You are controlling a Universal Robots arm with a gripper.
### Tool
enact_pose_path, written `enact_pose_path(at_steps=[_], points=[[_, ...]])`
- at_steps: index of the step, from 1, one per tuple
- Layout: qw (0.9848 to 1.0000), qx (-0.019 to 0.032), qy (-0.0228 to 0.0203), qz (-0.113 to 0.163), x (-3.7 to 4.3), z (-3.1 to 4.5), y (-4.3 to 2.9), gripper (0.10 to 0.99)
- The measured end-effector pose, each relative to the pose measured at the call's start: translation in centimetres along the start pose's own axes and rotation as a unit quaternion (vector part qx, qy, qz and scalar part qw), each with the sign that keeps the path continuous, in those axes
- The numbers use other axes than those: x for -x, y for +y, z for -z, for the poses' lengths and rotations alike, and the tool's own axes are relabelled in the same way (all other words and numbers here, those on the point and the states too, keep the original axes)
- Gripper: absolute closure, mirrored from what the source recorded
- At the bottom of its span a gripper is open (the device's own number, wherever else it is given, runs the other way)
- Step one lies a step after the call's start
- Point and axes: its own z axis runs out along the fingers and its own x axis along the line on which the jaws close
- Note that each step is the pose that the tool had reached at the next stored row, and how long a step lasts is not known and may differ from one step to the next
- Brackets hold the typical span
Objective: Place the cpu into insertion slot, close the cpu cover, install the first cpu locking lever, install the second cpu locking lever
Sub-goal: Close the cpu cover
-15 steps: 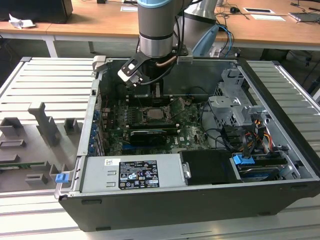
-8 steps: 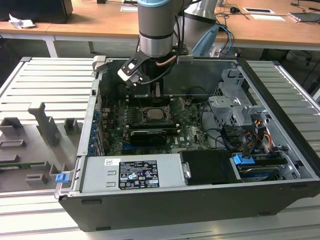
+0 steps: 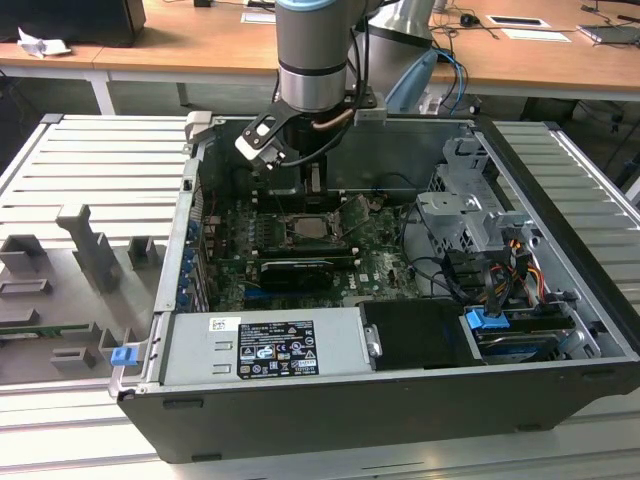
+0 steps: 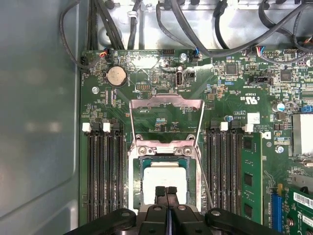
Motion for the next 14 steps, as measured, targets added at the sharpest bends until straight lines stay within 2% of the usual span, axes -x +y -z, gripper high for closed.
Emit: enact_pose_path(at_steps=[14], points=[[1.0000,0.0000,-0.0019,0.000,-0.05,0.66,0.04,0.980]])
